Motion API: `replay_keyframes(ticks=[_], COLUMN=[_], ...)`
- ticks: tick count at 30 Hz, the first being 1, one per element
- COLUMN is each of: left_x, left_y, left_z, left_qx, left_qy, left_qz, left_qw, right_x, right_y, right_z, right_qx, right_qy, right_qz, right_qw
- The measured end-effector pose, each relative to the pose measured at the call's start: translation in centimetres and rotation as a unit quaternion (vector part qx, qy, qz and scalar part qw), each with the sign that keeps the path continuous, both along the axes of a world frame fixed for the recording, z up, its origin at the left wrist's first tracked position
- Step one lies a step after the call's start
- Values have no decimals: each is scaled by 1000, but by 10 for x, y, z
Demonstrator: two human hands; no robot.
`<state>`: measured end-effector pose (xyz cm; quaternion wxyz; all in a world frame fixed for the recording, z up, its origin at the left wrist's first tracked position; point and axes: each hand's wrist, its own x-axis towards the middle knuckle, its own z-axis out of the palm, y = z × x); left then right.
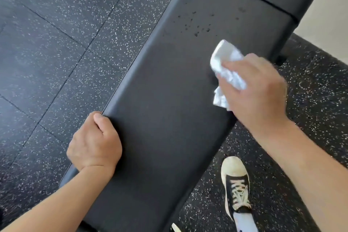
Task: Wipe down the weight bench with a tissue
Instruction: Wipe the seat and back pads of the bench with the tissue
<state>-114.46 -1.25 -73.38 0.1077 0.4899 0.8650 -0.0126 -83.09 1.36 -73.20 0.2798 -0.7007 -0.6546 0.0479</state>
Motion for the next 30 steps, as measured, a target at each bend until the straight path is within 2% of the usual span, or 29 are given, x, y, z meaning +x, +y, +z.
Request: replay_keyframes(ticks=[2,5,9,13,16,20,22,25,27,30], left_x=[1,1,0,-8,-10,-7,-8,-8,-8,-9], left_y=[0,0,0,0,-1,-2,-4,-6,-6,-7], left_z=[1,3,0,-8,-9,-6,-8,-10,-11,-9], left_qx=[-8,-9,11,19,29,48,63,79,83,85], left_qy=[-5,-18,-16,-15,-25,-39,-41,-54,-68,-84], left_qz=[2,6,0,0,-4,-13,-18,-14,-11,-21], left_qw=[1000,1000,1000,1000,999,998,997,995,994,993], right_x=[19,-17,-108,-179,-175,-114,-70,-17,-18,-67], right_y=[10,4,-23,-71,-100,-109,-93,-48,-17,13], right_z=[1,4,8,12,13,12,12,19,22,23], right_qx=[-18,-27,-34,-70,-77,-49,-33,-54,-64,-64], right_qy=[28,28,19,33,23,-55,-42,-27,-22,-4], right_qz=[-84,-101,19,137,187,258,213,73,17,-10], right_qw=[996,994,999,988,979,963,976,995,998,998])
